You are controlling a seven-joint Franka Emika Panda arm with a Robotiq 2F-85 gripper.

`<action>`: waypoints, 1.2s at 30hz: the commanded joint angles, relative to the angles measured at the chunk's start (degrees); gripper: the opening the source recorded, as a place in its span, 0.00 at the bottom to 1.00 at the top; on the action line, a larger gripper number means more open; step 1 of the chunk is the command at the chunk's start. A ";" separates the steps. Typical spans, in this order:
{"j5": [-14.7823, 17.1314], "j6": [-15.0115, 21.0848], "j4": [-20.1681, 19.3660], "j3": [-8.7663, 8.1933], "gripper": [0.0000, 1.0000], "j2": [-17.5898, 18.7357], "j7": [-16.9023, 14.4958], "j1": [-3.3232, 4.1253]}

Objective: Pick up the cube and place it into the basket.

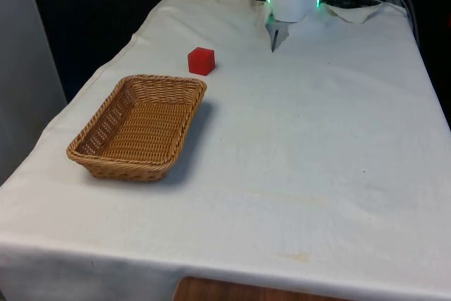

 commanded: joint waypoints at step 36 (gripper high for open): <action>-2.69 5.90 -2.01 -8.88 1.00 2.06 -1.72 -0.46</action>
